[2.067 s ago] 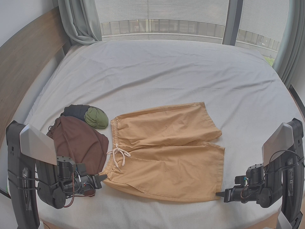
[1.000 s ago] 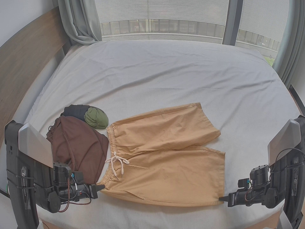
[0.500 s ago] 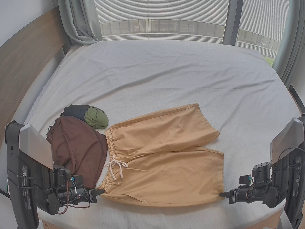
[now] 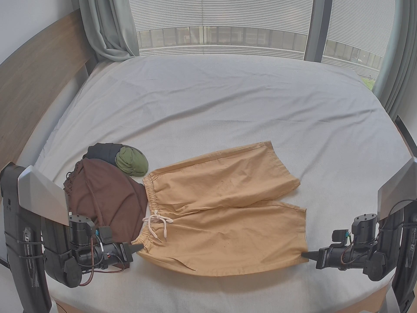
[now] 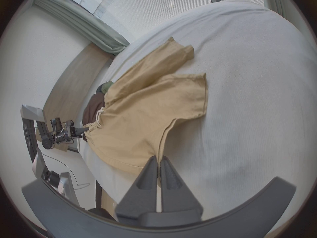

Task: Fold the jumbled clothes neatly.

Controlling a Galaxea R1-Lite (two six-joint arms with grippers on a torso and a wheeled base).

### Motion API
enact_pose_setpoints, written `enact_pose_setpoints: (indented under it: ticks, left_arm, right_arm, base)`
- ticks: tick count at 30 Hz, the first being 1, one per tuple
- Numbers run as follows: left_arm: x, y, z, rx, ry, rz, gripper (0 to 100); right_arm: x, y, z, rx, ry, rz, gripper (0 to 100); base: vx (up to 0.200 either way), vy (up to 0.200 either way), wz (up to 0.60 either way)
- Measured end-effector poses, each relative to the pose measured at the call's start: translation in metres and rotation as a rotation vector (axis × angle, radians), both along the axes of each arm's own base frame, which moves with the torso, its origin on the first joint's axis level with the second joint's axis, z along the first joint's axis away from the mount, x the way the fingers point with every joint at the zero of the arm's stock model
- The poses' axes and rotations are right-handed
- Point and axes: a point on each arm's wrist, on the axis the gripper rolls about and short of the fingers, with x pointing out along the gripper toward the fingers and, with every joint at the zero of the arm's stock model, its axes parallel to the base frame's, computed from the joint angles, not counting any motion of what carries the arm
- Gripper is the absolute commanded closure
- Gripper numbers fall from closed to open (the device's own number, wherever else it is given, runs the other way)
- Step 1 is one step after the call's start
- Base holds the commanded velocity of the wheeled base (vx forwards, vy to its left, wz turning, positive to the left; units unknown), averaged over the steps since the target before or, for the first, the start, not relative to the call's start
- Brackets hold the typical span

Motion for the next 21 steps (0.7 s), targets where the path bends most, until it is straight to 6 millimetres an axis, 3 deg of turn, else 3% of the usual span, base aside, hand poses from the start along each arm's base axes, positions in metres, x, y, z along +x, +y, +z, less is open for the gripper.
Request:
enact_pose_setpoints:
  ticks: [10,21]
  left_arm:
    - [0.021,-0.008,0.032,-0.117,-0.103,0.057,100]
    - [0.032,-0.012,0.052,-0.176,-0.168,0.12,100]
  right_arm:
    - [0.023,0.004,0.025,0.102,-0.124,-0.045,100]
    - [0.045,0.006,0.053,0.216,-0.229,-0.097,100]
  base:
    - [0.0,0.0,0.0]
    - [0.0,0.0,0.0]
